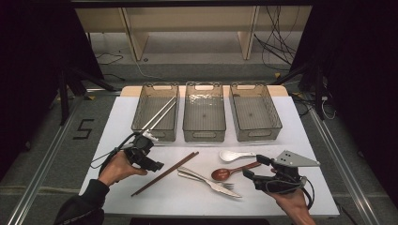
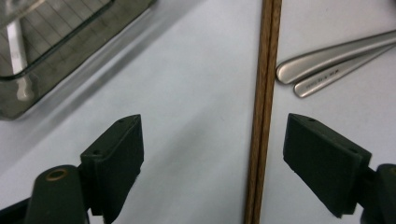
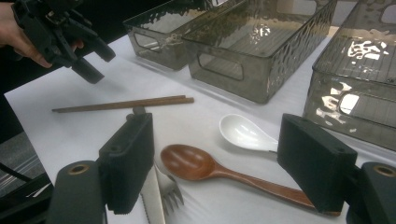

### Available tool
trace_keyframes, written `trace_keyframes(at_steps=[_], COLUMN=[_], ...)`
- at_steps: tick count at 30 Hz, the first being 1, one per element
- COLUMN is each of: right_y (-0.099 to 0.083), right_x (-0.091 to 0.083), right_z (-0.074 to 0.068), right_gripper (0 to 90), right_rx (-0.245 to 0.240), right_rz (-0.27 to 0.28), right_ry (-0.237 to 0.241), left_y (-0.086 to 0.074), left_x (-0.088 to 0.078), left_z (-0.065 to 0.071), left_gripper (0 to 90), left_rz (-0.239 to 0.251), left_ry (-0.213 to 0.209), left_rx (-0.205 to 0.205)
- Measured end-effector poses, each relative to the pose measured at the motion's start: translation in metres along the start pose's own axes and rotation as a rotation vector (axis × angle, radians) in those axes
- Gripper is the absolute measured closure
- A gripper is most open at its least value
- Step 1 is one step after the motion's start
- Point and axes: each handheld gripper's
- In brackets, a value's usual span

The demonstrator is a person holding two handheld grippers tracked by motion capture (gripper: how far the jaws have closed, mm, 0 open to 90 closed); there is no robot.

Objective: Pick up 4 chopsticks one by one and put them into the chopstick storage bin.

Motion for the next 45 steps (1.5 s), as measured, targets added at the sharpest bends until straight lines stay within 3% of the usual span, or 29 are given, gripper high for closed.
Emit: trace_keyframes(at_steps=[9, 20, 38, 45], right_y=[0.0, 0.0, 0.0, 0.0], right_x=[0.0, 0.0, 0.001, 0.001], right_z=[0.0, 0.0, -0.001, -0.001], right_gripper=[28.2, 28.2, 28.2, 28.2], right_rx=[0.001, -0.001, -0.001, -0.001], right_rz=[-0.001, -0.001, -0.003, -0.004], right_ry=[-0.001, 0.0, 0.001, 0.0], left_y=[-0.006, -0.009, -0.01, -0.009], left_x=[0.007, 0.019, 0.032, 0.033], left_z=[0.0, 0.006, 0.002, 0.003], left_gripper=[23.3, 41.9, 63.2, 71.9], left_rz=[-0.044, -0.131, -0.168, -0.185], left_ry=[0.014, -0.028, -0.059, -0.028], left_rx=[-0.004, 0.003, -0.012, 0.012])
Point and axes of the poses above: each handheld gripper's, and its own axes: x roughly forward along the jaws, y roughly out of its top, z roughly to its right, and after that the axes turned 15 degrees about -y, right-handed
